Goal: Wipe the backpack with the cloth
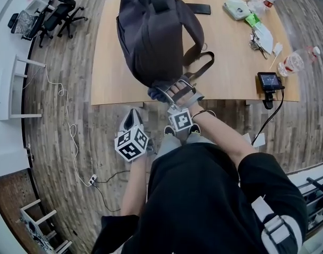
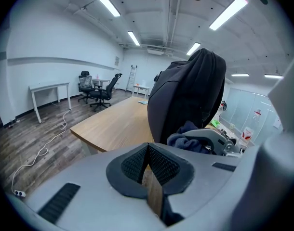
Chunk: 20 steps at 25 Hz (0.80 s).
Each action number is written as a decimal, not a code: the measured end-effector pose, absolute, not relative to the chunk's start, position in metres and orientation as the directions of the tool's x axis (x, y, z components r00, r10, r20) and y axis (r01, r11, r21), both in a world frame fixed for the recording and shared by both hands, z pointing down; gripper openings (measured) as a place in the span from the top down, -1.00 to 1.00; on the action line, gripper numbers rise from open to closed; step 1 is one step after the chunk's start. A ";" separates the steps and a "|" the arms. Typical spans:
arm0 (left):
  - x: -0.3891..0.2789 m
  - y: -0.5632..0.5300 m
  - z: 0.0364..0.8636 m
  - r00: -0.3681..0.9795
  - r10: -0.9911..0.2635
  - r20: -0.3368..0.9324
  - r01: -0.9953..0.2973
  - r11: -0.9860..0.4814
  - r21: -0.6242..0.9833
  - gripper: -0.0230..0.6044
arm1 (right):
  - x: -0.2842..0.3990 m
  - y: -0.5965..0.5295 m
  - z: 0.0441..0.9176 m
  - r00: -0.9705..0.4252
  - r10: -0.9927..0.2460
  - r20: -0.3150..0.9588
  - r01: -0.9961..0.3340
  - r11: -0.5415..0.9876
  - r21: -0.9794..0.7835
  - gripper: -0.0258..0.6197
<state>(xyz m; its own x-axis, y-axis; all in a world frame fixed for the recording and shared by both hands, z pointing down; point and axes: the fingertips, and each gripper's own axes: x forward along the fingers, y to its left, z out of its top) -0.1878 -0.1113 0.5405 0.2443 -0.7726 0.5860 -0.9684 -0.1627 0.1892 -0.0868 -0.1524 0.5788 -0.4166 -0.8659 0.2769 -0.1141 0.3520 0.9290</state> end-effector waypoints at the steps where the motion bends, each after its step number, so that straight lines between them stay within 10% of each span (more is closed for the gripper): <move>1: -0.188 -0.110 0.540 0.244 -0.771 0.588 -0.969 -0.163 0.188 0.88 | -0.089 -0.148 0.586 -0.426 -0.854 0.300 -0.088 0.369 0.925 0.71; 12: -0.196 -0.107 0.530 0.235 -0.781 0.579 -0.971 -0.165 0.171 0.88 | -0.067 -0.122 0.646 -0.417 -0.785 0.458 0.063 0.478 0.876 0.71; 20: -0.196 -0.101 0.539 0.242 -0.767 0.595 -0.970 -0.172 0.173 0.88 | -0.006 -0.145 0.579 -0.245 -0.900 0.360 -0.266 0.420 0.868 0.71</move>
<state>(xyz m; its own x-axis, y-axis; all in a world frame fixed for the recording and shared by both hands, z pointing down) -0.1955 -0.1006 0.5393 0.2416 -0.7669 0.5946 -0.9699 -0.1716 0.1728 -0.0064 -0.1452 0.5789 -0.2453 -0.9000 0.3603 -0.2660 0.4199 0.8677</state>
